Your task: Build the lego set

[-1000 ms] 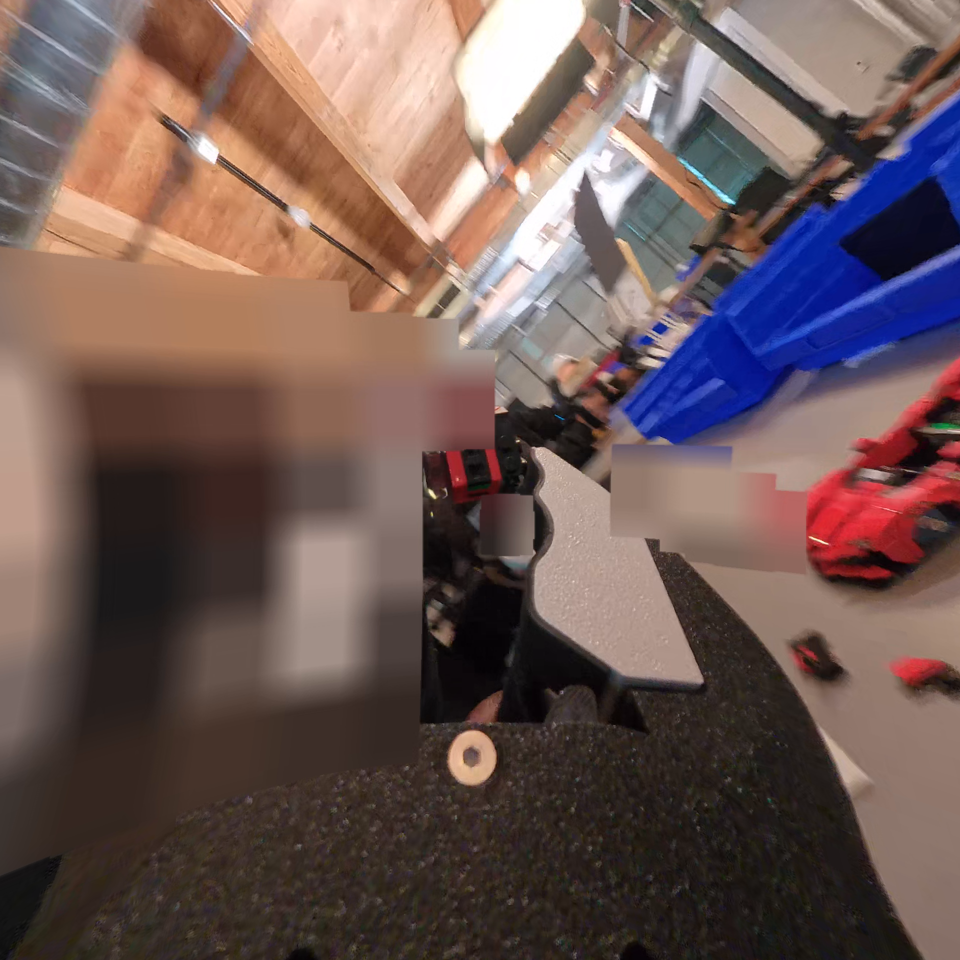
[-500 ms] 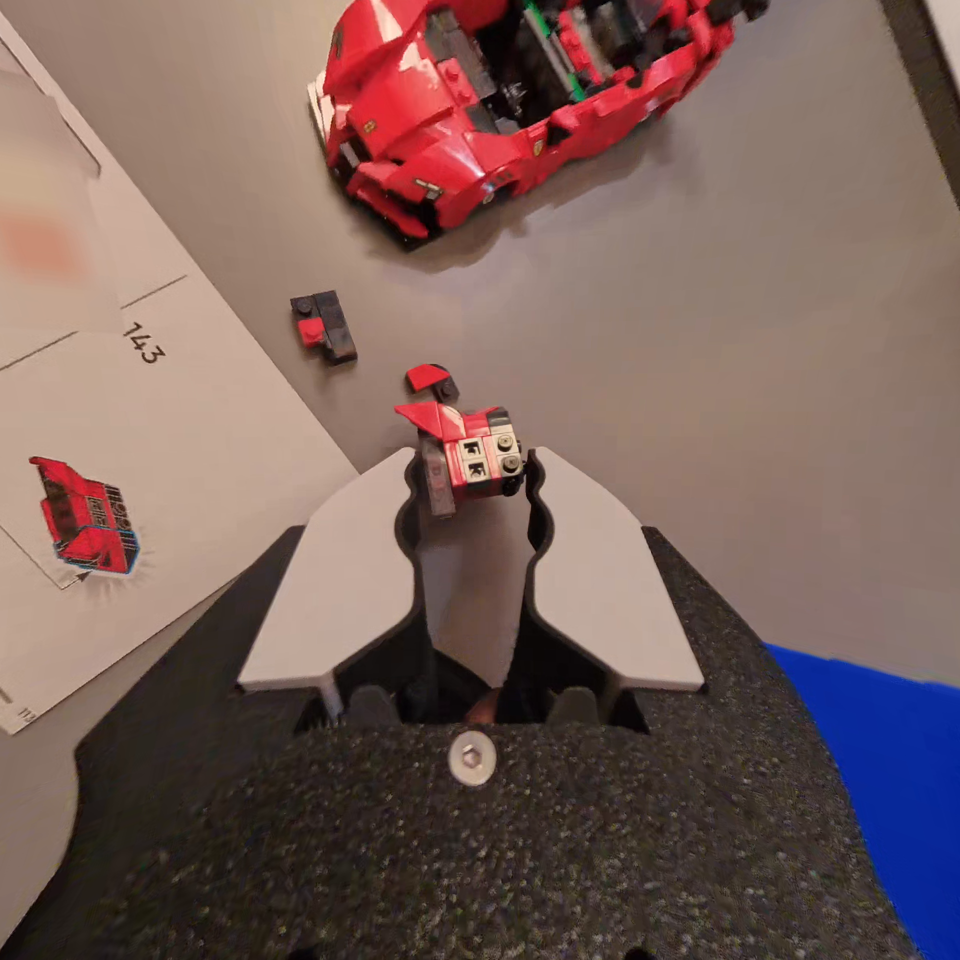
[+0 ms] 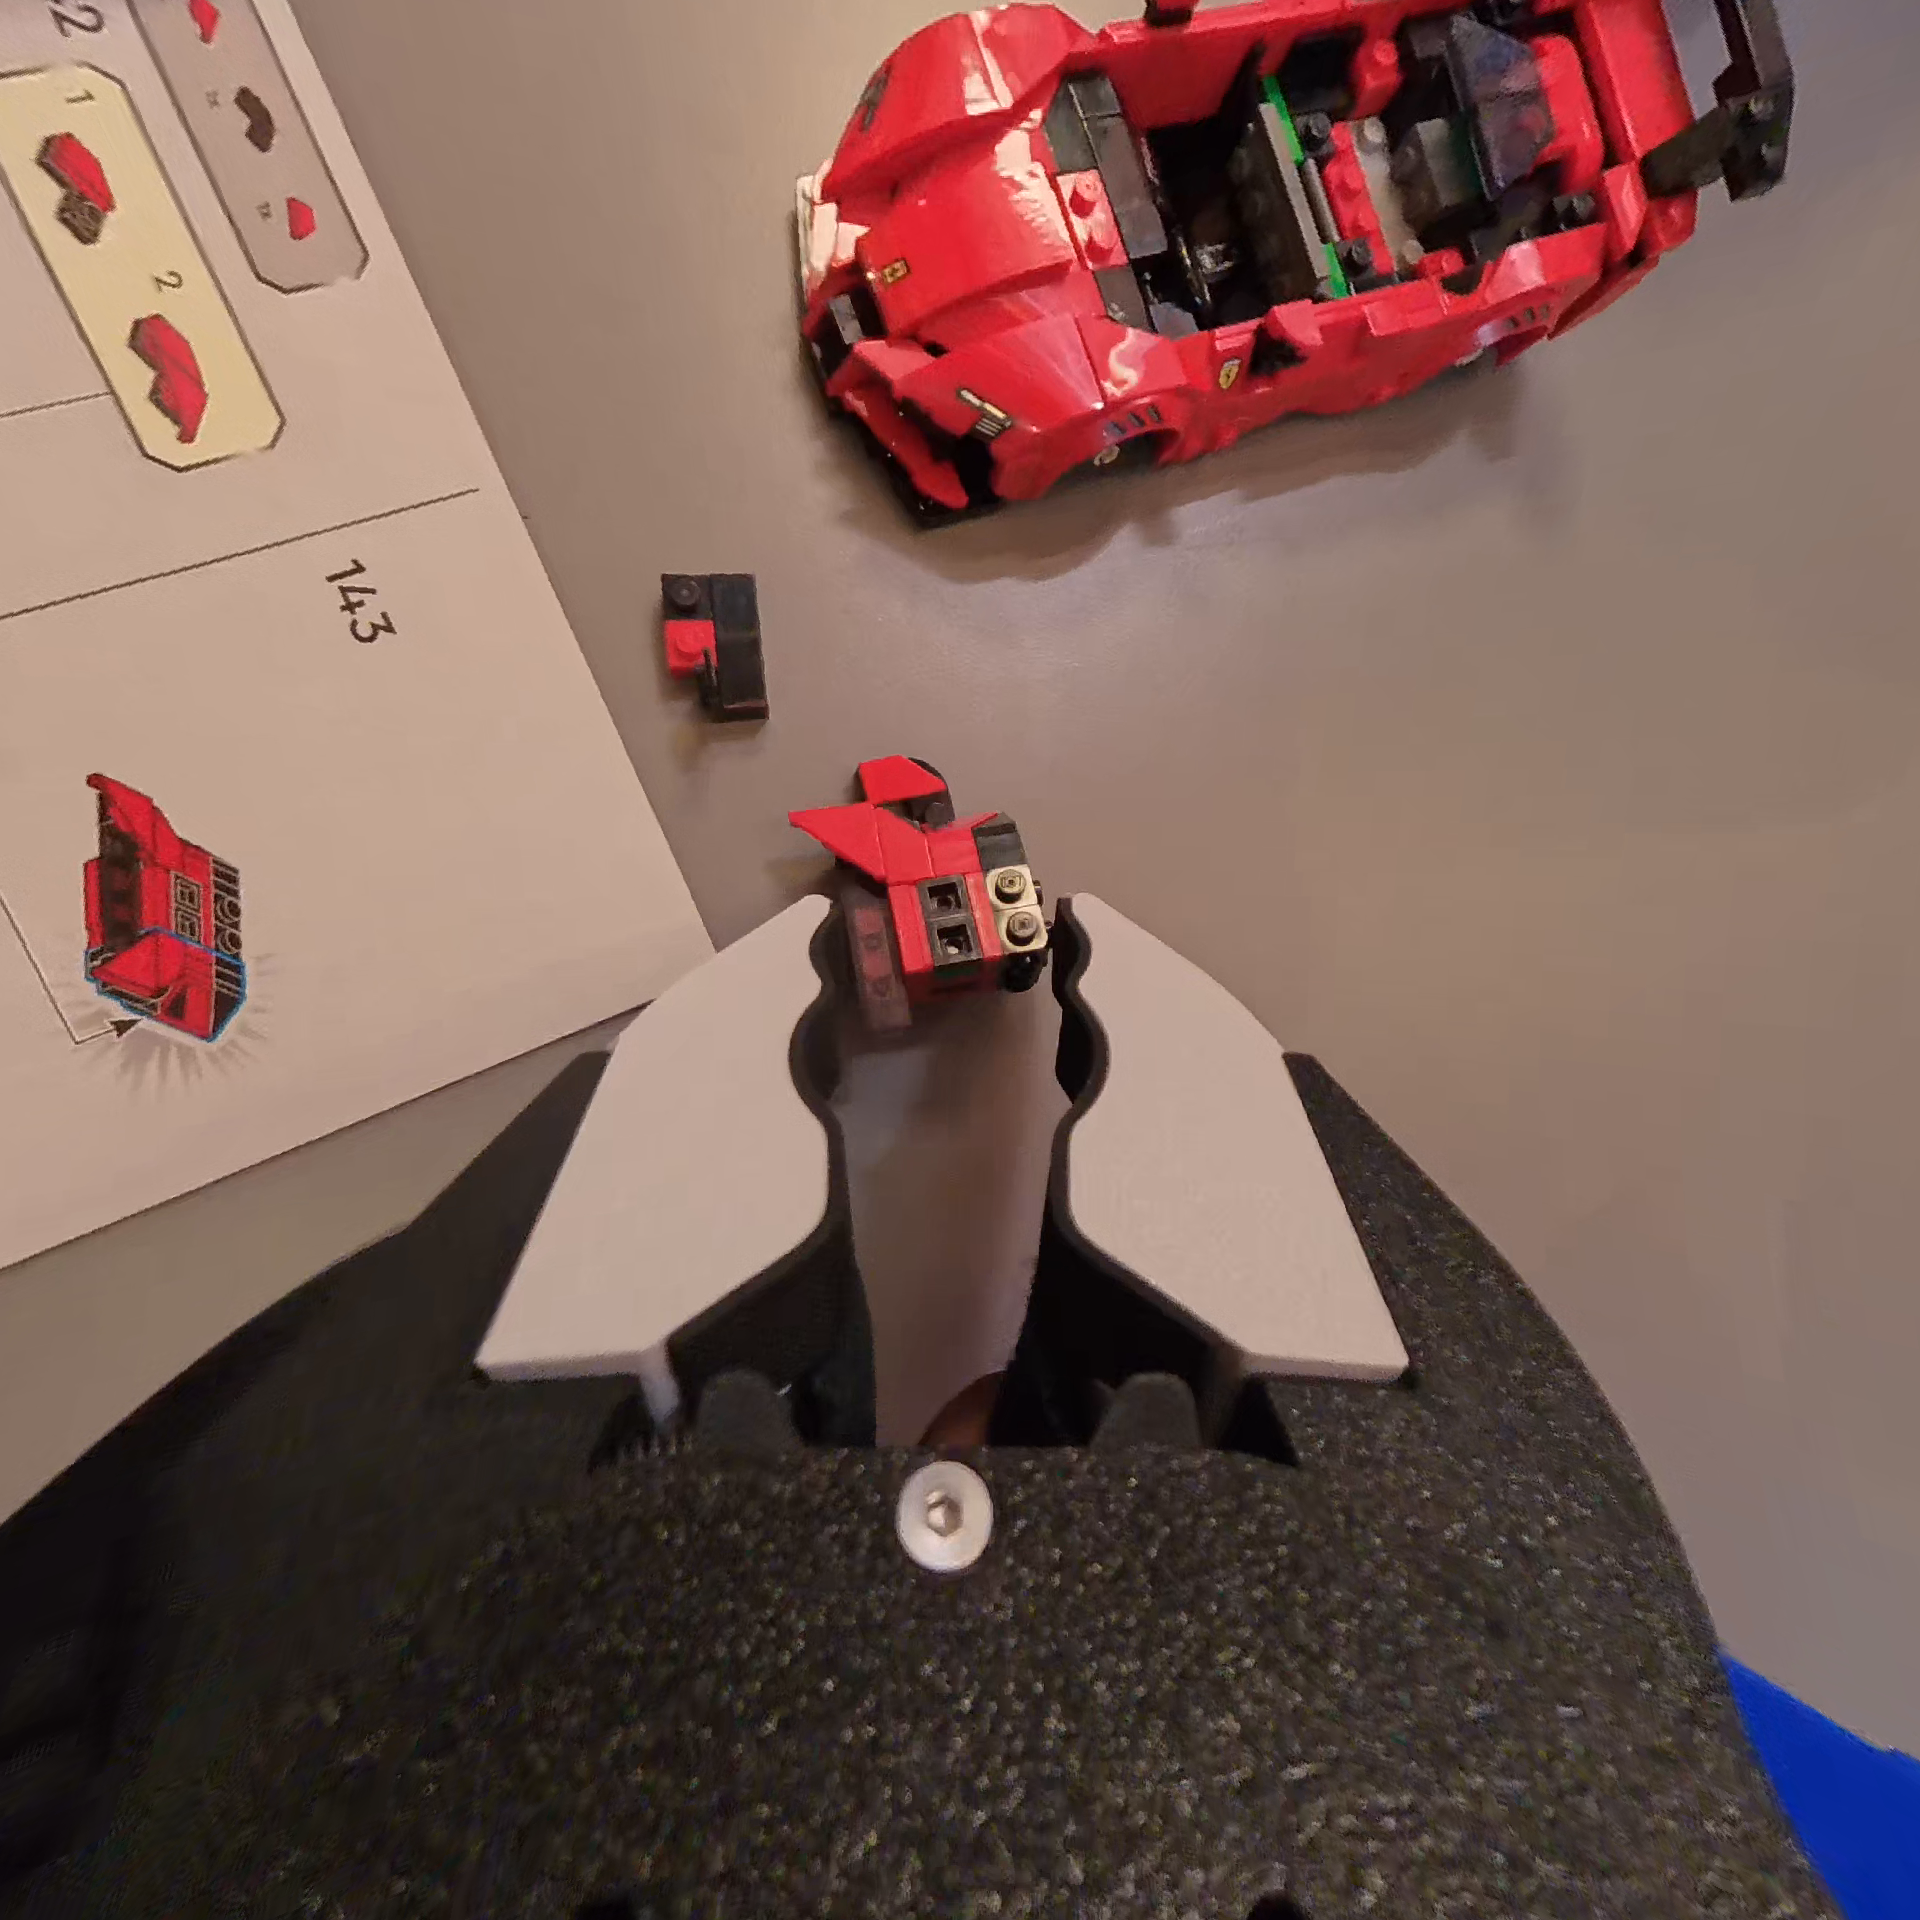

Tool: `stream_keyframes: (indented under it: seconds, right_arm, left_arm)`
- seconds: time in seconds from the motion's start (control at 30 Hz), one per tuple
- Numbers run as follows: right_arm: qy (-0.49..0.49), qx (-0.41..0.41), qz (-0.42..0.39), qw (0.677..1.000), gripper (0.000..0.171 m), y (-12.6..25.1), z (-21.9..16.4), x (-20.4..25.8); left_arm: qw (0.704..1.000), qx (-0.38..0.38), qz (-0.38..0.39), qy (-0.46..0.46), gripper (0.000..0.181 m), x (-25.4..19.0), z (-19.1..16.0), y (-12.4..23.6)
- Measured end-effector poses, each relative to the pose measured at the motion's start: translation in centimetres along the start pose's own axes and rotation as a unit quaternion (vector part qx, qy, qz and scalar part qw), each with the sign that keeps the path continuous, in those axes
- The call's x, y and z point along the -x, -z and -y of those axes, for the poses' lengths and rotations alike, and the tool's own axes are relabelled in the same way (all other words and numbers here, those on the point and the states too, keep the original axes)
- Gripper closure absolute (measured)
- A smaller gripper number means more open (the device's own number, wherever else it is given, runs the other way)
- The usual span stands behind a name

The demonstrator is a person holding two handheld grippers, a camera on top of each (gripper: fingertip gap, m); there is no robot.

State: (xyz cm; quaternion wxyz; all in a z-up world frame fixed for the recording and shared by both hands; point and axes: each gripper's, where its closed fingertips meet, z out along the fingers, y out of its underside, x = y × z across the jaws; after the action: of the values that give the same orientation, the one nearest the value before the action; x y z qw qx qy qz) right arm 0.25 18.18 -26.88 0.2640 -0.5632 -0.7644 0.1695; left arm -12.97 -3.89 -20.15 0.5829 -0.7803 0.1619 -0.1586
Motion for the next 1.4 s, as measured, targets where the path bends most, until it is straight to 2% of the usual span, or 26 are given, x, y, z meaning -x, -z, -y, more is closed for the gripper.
stream_keyframes:
  seconds: [0.3, 0.67, 0.8, 0.97, 1.1, 1.17, 1.3, 1.4]
  right_arm:
    - [0.015, -0.021, 0.043, 0.999, 0.133, -0.1, 0.4, 0.3]
    - [0.017, -0.015, 0.045, 0.999, 0.133, -0.1, 0.1, 0.0]
    - [-0.014, -0.023, 0.028, 0.999, 0.133, 0.3, -0.1, -0.4]
    - [-0.078, 0.004, -0.004, 0.997, 0.133, 0.4, -1.4, -0.7]
    - [-0.092, 0.016, -0.023, 0.995, 0.133, 0.5, -1.9, -0.7]
    - [-0.101, 0.015, -0.017, 0.995, 0.132, 0.6, -2.0, -0.5]
    - [-0.112, 0.018, 0.0, 0.994, 0.12, 1.2, -2.2, -0.1]
    - [-0.109, 0.032, 0.004, 0.994, 0.118, 1.7, -2.4, -0.1]
  left_arm:
    - [1.0, 0.003, 0.0, -0.003, 0.145, 0.0, 0.0, 0.0]
    - [1.0, 0.009, -0.003, -0.002, 0.145, -0.1, -0.3, -0.2]
    - [1.0, 0.008, -0.003, 0.0, 0.145, 0.0, -0.3, -0.2]
    - [1.0, 0.01, -0.004, 0.0, 0.145, 0.0, -0.4, -0.2]
    - [1.0, 0.011, -0.004, -0.003, 0.145, -0.1, -0.4, -0.3]
    - [1.0, 0.012, -0.004, -0.004, 0.145, -0.2, -0.4, -0.3]
    - [1.0, 0.012, -0.004, -0.006, 0.145, -0.2, -0.4, -0.3]
    - [1.0, 0.013, -0.004, -0.005, 0.145, -0.2, -0.4, -0.3]
